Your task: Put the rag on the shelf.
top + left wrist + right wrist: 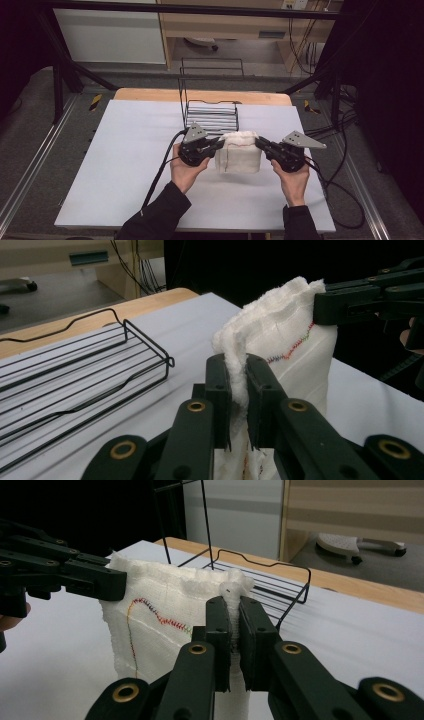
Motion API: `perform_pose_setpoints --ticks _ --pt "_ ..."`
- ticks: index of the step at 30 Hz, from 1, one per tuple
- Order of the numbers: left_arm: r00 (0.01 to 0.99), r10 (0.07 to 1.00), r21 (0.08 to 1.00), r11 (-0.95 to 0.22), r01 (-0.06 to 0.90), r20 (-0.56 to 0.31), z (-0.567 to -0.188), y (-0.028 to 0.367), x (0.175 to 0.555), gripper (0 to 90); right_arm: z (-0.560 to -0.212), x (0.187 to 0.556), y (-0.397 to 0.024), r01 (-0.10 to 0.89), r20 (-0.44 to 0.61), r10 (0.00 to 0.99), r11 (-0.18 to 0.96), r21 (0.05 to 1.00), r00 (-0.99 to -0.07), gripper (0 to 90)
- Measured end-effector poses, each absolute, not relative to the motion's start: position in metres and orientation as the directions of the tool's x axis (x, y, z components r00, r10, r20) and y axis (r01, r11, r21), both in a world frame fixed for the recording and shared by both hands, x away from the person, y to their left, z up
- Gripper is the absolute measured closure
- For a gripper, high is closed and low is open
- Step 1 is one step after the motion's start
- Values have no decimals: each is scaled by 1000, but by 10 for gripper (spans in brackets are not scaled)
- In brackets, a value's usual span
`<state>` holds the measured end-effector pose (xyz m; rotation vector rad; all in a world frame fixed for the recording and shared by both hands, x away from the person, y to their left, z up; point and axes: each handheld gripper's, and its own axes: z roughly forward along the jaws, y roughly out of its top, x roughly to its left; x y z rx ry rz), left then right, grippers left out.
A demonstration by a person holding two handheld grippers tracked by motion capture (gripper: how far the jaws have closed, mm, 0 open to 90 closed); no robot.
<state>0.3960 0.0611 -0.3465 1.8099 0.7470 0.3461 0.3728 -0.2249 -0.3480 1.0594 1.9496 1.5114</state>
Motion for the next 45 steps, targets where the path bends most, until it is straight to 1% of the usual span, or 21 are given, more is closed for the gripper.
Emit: perform_pose_setpoints --ticks 20,29,33,45 --pt "747 658 958 -139 250 -99 -324 78 397 820 -325 371 -207 200 76 799 56 978 -596 842" --pt "739 666 968 -105 226 -100 -311 89 400 820 -316 372 -199 174 85 796 26 984 -600 842" --pt "731 674 972 -88 219 -103 -305 97 402 820 -308 374 -192 155 91 791 5 988 -605 842" --pt "713 693 980 -47 192 -106 -290 112 408 820 -289 384 -173 109 70 790 -3 994 -609 842"
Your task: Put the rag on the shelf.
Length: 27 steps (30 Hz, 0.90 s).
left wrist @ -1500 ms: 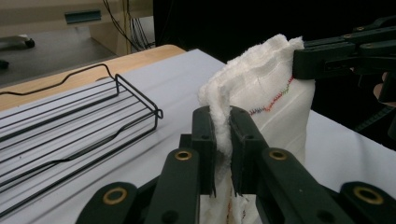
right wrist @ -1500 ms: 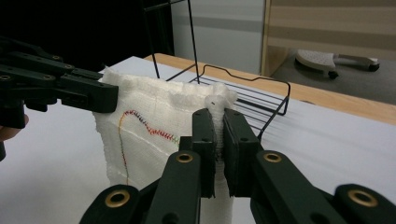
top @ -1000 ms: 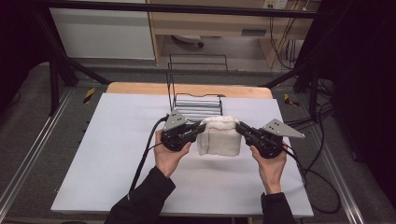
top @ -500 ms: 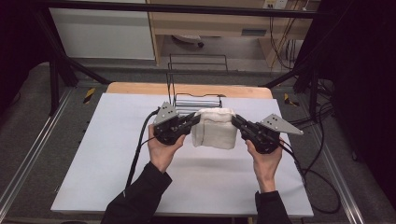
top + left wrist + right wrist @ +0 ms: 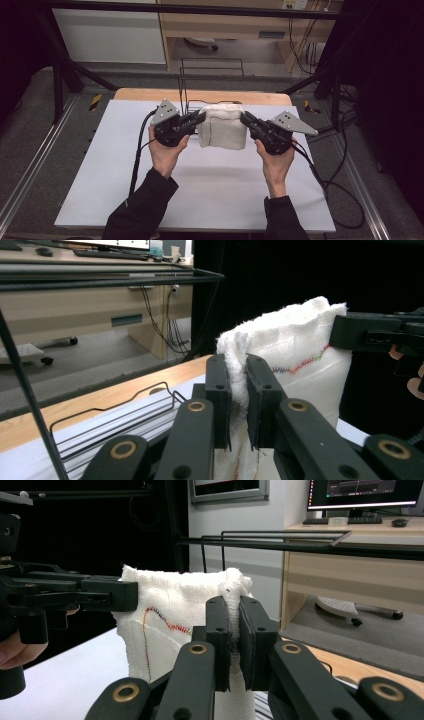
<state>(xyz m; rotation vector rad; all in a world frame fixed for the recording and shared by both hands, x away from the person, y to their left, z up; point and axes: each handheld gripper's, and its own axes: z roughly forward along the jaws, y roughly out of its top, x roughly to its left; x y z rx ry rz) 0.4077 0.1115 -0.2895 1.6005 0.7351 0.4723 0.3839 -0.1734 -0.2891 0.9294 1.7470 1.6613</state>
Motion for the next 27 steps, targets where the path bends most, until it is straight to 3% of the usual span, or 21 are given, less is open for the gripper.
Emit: perform_pose_setpoints --ticks 27 --pt "683 726 994 4 113 -80 -246 133 422 821 -244 404 -148 32 17 791 3 999 -612 844"
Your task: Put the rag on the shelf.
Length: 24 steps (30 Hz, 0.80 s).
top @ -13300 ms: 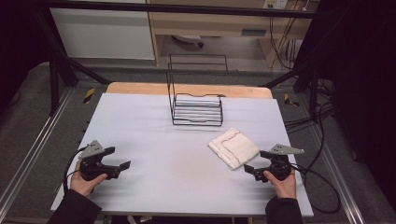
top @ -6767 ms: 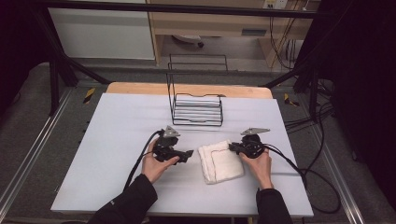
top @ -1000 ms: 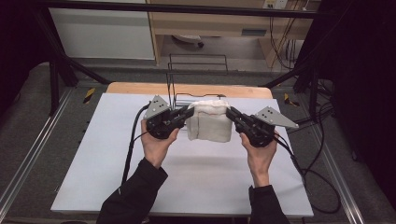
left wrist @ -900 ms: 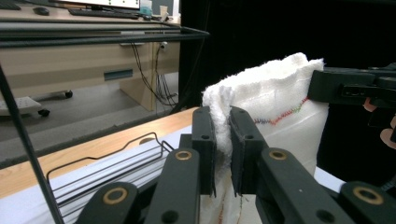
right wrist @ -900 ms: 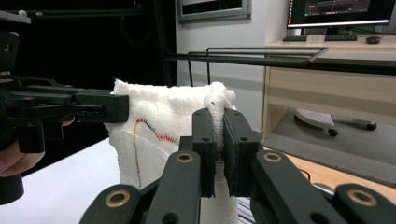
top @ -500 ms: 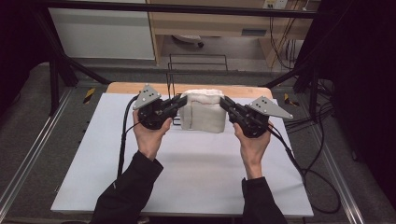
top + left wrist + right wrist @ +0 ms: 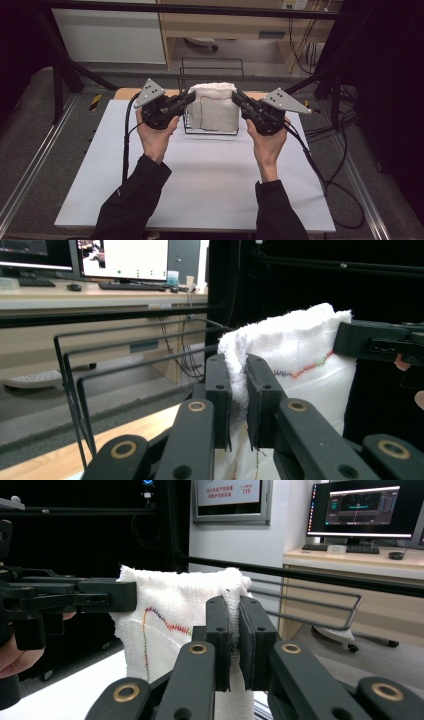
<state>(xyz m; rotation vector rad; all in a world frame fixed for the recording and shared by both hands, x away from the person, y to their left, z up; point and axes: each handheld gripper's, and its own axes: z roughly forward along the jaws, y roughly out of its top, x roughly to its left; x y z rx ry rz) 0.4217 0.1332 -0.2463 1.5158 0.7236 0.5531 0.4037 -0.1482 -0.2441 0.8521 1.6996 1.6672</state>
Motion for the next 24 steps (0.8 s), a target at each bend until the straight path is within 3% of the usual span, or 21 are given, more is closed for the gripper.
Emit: perform_pose_setpoints --ticks 24 --pt "664 746 998 31 46 -54 -206 139 436 821 -206 420 -137 -38 -25 803 3 999 -596 844"
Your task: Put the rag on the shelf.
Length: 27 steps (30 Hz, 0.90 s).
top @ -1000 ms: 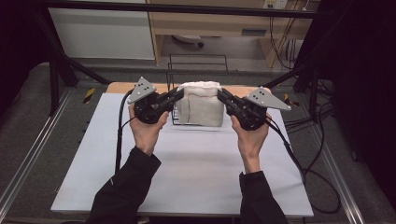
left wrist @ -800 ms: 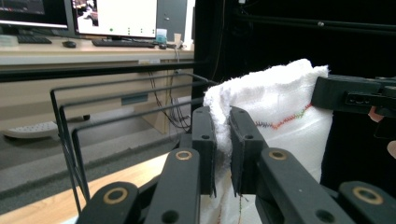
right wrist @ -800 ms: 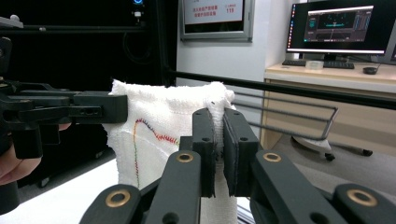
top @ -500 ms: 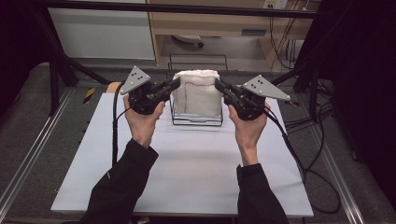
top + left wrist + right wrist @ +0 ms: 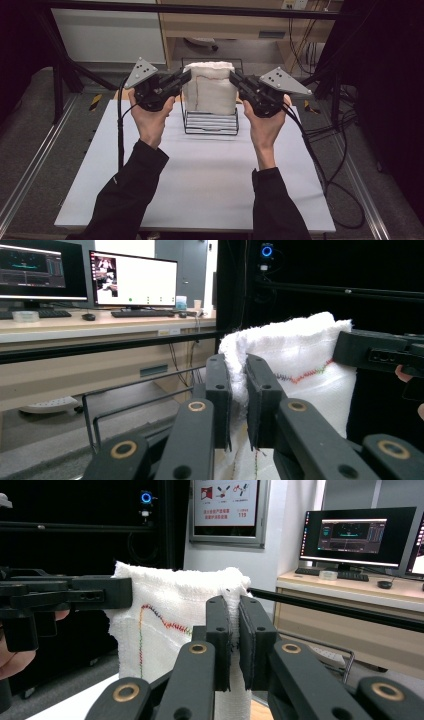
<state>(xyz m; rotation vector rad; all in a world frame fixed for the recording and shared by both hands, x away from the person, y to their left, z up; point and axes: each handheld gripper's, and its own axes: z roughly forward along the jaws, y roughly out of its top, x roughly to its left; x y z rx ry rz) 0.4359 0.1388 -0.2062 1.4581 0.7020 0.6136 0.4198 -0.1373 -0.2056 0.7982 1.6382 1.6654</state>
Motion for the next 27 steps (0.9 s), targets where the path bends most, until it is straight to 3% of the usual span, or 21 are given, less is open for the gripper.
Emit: perform_pose_setpoints --ticks 27 --pt "648 760 998 34 48 -57 -171 138 474 821 -171 459 -133 -60 -28 816 -8 998 -577 843"
